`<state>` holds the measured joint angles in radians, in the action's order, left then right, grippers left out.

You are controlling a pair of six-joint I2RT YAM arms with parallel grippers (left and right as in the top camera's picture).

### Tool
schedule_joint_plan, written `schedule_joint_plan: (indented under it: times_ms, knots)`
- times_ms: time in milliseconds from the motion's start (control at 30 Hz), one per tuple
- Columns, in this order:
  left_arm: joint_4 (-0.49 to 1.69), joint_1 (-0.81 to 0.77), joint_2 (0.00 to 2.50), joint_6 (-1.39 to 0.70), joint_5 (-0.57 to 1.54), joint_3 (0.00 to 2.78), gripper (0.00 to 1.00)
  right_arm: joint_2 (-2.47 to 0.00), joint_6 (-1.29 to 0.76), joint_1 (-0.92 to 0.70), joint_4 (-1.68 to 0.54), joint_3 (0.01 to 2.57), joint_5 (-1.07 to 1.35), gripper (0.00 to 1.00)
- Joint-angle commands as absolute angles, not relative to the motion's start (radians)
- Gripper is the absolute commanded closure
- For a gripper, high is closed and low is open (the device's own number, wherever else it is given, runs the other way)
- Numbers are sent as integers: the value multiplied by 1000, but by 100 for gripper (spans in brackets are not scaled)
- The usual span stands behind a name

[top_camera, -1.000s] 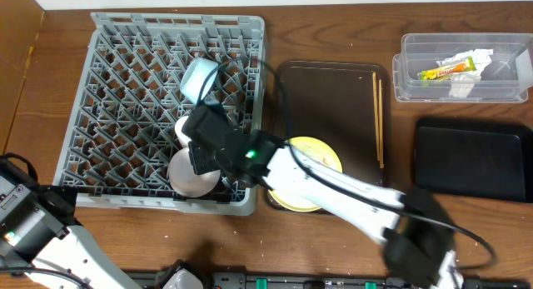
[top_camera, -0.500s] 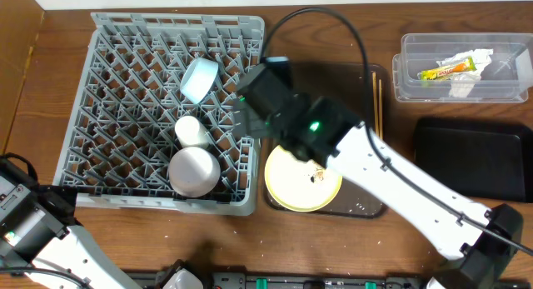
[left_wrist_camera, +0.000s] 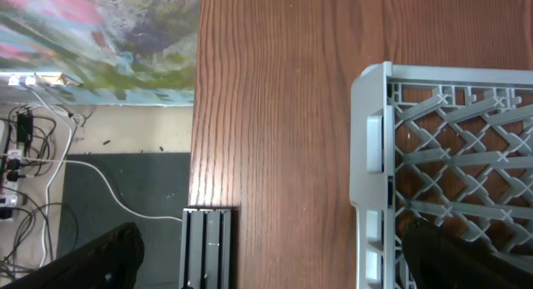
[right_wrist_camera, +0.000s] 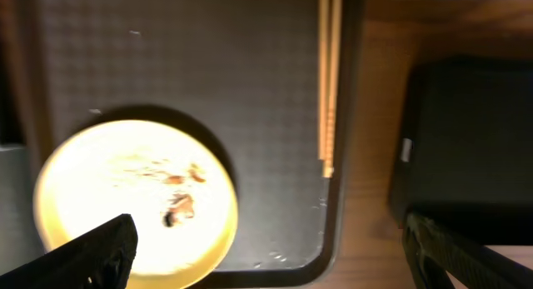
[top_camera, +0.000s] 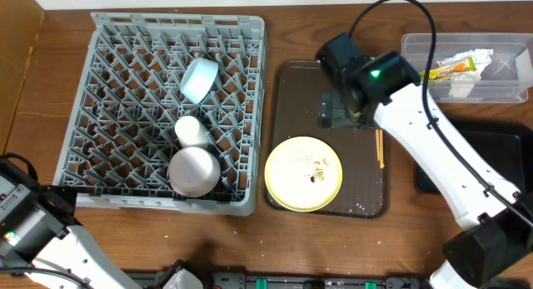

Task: Sort waste into correct bins and load items into the dishwasher
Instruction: 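Move the right gripper to the chopsticks on the tray and grasp one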

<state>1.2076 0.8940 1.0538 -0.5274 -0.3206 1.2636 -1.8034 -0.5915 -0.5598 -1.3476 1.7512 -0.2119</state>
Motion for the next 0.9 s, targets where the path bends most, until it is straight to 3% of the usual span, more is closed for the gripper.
schedule_joint_plan:
  times_ms: [0,67,133,300,533,867]
  knots:
    - [1211,898,1051,-537,-334,1280,0,-1802,-537,-509,-1301,1679,-235,1]
    - [1211,898,1051,-537,-334,1280,0,-1802,-537,-478,-1207,1610,-230,9]
    - [1211,898,1051,-537,-334,1280,0,-1802,-537,-440,-1058,1512,-201,37]
    - [1211,898,1051,-537,-334,1280,0,-1802,-538,-371,-850,1380,-198,52]
    - [1211,898,1051,-537,-334,1280,0,-1814,-397,-306,-631,1309,-104,52]
    - [1211,898,1051,-537,-334,1280,0,-1957,-396,-306,-567,1308,-157,51]
